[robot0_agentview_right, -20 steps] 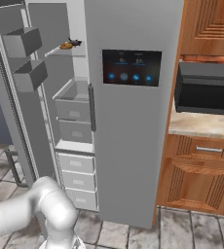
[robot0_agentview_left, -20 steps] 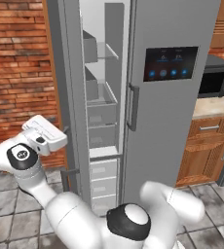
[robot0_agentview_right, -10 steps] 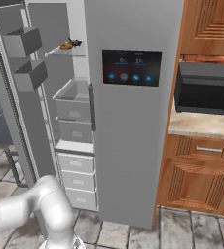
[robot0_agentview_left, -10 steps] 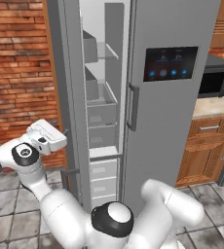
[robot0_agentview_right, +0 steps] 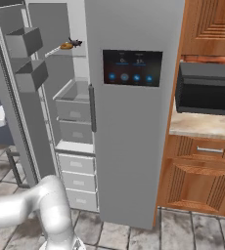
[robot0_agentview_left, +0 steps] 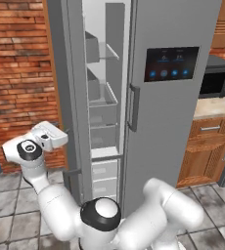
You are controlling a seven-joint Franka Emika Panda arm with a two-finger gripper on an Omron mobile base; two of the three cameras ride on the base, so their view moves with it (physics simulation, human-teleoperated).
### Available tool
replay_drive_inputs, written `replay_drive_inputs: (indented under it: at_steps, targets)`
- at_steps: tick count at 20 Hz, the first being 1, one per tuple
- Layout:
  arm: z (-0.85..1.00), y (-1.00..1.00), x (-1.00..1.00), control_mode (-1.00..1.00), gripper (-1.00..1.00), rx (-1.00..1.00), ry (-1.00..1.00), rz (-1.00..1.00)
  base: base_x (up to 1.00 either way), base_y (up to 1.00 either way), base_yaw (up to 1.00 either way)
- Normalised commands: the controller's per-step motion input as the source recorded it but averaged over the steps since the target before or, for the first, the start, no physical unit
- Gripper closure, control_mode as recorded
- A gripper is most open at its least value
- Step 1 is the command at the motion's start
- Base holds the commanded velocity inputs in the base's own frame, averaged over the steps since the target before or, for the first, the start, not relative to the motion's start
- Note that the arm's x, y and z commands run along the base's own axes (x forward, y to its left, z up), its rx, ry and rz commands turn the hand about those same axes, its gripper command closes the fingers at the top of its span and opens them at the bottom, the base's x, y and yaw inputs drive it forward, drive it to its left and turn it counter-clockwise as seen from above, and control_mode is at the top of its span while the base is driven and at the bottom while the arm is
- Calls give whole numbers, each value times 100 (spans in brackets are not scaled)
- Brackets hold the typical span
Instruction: There's a fish in the fridge that needs to be moved to the freezer for freezing. Pick up the fish from the fridge, place it on any shelf in the freezer, and close the fridge and freezer doors when done.
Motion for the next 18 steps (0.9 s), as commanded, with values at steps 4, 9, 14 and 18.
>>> replay_drive_inputs:
  at_steps: [4,9,14,18]
  targets:
    - [-12,-26,26,-100,-100,0,6,-1,0,0,0]
    - [0,-63,10,-100,-100,0,2,-4,0,0,0]
    - [0,-68,5,-100,-100,1,0,-6,0,0,0]
    - [0,-71,3,-100,-100,3,0,-6,0,0,0]
